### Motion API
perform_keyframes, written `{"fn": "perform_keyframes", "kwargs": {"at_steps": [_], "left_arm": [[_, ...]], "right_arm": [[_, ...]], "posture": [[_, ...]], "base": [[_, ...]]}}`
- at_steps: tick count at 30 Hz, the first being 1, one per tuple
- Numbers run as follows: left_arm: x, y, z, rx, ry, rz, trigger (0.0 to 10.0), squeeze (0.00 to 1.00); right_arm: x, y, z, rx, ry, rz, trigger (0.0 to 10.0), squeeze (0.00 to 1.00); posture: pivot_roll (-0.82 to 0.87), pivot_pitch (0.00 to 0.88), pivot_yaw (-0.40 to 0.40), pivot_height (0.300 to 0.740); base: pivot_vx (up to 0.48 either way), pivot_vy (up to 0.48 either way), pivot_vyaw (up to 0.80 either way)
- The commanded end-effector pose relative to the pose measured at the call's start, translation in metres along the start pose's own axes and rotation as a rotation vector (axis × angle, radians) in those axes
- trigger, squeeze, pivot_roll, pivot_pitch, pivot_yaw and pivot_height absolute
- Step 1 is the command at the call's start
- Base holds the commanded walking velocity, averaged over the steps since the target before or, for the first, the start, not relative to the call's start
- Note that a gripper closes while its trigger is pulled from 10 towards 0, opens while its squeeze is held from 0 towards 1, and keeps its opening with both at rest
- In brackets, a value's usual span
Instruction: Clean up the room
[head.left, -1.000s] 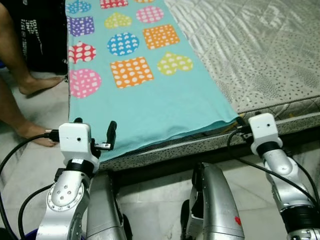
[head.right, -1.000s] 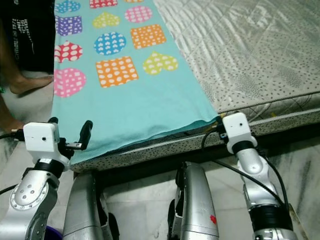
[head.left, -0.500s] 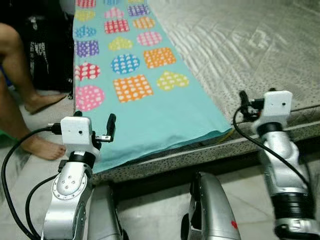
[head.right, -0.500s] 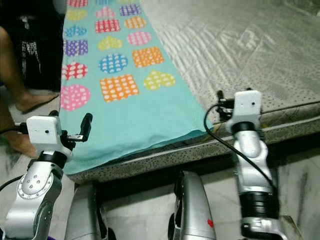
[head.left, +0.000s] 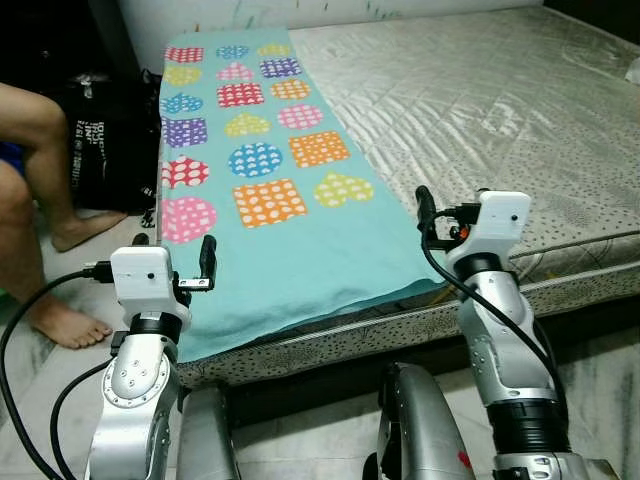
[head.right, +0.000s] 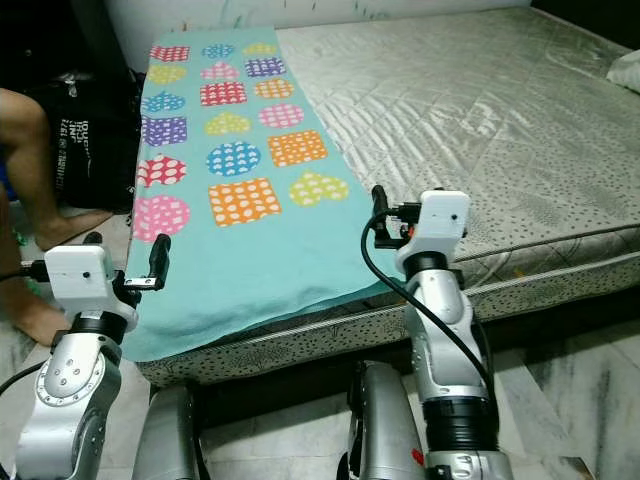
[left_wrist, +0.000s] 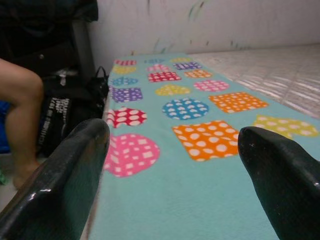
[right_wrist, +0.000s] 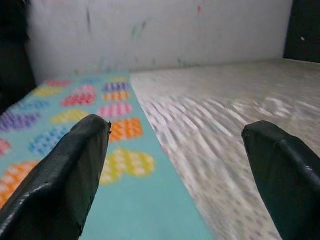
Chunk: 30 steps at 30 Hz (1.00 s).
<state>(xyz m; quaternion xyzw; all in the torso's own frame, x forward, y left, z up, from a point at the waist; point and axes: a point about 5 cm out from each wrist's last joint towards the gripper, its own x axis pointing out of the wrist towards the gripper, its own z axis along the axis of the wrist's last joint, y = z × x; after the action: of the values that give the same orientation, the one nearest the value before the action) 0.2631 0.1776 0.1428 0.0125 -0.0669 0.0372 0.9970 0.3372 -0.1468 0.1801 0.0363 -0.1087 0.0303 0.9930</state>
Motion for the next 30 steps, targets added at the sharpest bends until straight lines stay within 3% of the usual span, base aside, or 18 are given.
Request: {"fn": "perform_keyframes", "kwargs": {"at_steps": [1,8,10,20,30], "left_arm": [[0.003,-0.002,0.001,0.010,-0.014,0.001,10.0,0.00],[0.001,-0.004,-0.004,0.004,-0.006,0.000,10.0,0.00],[-0.003,-0.006,-0.009,0.004,0.009,-0.017,10.0,0.00],[0.008,-0.020,-0.006,-0.013,-0.011,-0.047,10.0,0.00],[0.006,-0.019,-0.005,-0.021,-0.014,-0.035,10.0,0.00]], "right_arm": [[0.008,0.008,0.018,0.023,-0.055,0.026,10.0,0.00],[0.013,0.011,0.023,0.041,-0.069,0.027,10.0,0.00],[0.010,0.012,0.020,0.043,-0.054,0.024,10.0,0.00],[0.008,0.012,0.017,0.029,-0.029,0.023,10.0,0.00],[0.004,0.009,0.014,0.018,-0.016,0.024,10.0,0.00]], "posture": [[0.06,0.000,0.007,0.481],[0.05,0.000,0.007,0.499],[0.05,0.000,0.001,0.527],[0.05,0.014,-0.008,0.621],[0.05,0.028,-0.005,0.734]], "base": [[0.000,0.000,0.00],[0.000,0.000,0.00],[0.000,0.000,0.00],[0.000,0.000,0.00],[0.000,0.000,0.00]]}}
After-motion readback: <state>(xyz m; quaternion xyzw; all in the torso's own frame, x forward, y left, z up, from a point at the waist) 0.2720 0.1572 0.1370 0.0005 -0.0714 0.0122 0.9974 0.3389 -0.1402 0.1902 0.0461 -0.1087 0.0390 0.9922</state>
